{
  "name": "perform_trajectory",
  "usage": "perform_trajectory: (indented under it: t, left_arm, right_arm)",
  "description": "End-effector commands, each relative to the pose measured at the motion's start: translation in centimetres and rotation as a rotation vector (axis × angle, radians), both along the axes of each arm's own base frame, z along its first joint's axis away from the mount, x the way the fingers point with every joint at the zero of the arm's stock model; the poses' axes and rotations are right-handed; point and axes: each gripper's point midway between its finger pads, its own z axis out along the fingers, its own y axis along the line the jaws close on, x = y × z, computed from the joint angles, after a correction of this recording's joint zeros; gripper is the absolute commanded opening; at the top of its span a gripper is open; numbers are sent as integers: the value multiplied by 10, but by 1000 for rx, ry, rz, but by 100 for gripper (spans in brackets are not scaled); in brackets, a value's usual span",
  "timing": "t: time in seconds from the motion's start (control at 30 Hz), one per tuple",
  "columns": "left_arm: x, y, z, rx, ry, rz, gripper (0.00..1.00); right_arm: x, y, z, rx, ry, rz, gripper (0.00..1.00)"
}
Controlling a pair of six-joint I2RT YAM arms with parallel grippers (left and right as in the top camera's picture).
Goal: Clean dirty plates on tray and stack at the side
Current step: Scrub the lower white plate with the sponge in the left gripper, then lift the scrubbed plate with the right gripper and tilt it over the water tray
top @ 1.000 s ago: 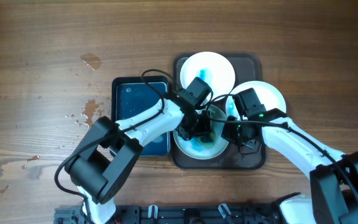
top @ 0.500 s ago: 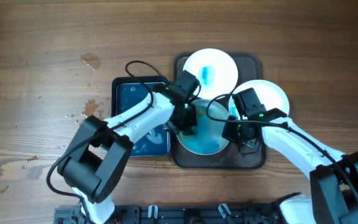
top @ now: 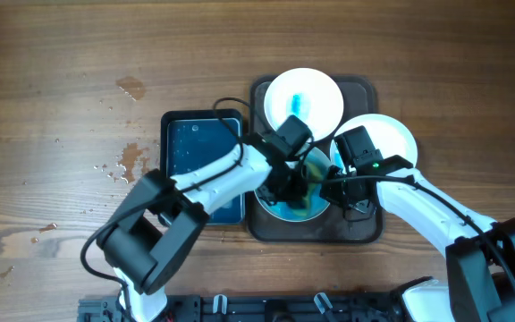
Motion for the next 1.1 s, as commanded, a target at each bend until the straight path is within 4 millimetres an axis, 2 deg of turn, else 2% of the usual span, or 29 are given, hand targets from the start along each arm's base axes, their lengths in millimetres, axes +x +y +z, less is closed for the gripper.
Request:
perform_trajectory:
  t: [0.0, 0.03, 0.1, 0.2, 0.3, 0.37, 0.4, 0.43, 0.5, 0.53, 0.67, 0.7, 0.73, 0.77, 0.83, 0.87, 0.9, 0.97, 1.07]
  left_arm:
    - [38, 85, -4, 331, -151, 170, 4]
    - [42, 95, 2, 363, -179, 185, 4]
    - [47, 101, 13, 358, -202, 199, 4]
    - [45, 86, 46, 207, -203, 214, 4]
    - [40, 77, 93, 37, -233, 189, 4]
    - [40, 96, 113, 29, -256, 223, 4]
    - [42, 120, 120, 69, -272, 254, 4]
    - [45, 146, 117, 152, -270, 306, 4]
    - [45, 184, 102, 274, -255, 373, 4]
    - [43, 194, 88, 294, -237, 395, 4]
    - [28, 203, 25, 324, -173, 398, 4]
    - [24, 204, 14, 330, -156, 395, 4]
    - [22, 203, 11, 327, -145, 392, 6]
    - [22, 201, 11, 316, -141, 391, 14]
    - [24, 201, 20, 300, -157, 400, 27]
    - [25, 202, 25, 291, -163, 407, 51]
    - [26, 206, 38, 283, -177, 426, 64]
    - [23, 218, 64, 271, -201, 469, 73]
    - [18, 243, 113, 226, -291, 575, 100]
  right_arm:
    - [-9, -21, -17, -105, 39, -36, 4]
    - [-8, -21, -17, -105, 39, -37, 4]
    - [-8, -21, -17, -105, 39, -37, 4]
    - [-9, -21, -17, -105, 38, -28, 4]
    - [-9, -19, -17, -101, 33, 21, 4]
    - [-9, -19, -17, -103, 30, 42, 4]
    - [-9, -19, -17, -102, 30, 42, 4]
    - [-9, -19, -17, -102, 29, 42, 4]
    - [-8, -18, -17, -101, 24, 42, 4]
    - [-5, -17, -16, -97, 14, 48, 4]
    - [13, 8, -9, 0, -112, 290, 4]
    - [12, 8, -8, -1, -109, 290, 4]
    - [11, 7, -5, -5, -94, 289, 4]
    - [11, 7, 2, -7, -90, 293, 4]
    - [15, 9, 28, -11, -113, 342, 4]
    - [16, 9, 44, -16, -121, 369, 4]
    - [17, 10, 69, -23, -131, 399, 4]
    - [20, 19, 107, -24, -147, 441, 4]
    - [29, 54, 153, -17, -235, 531, 4]
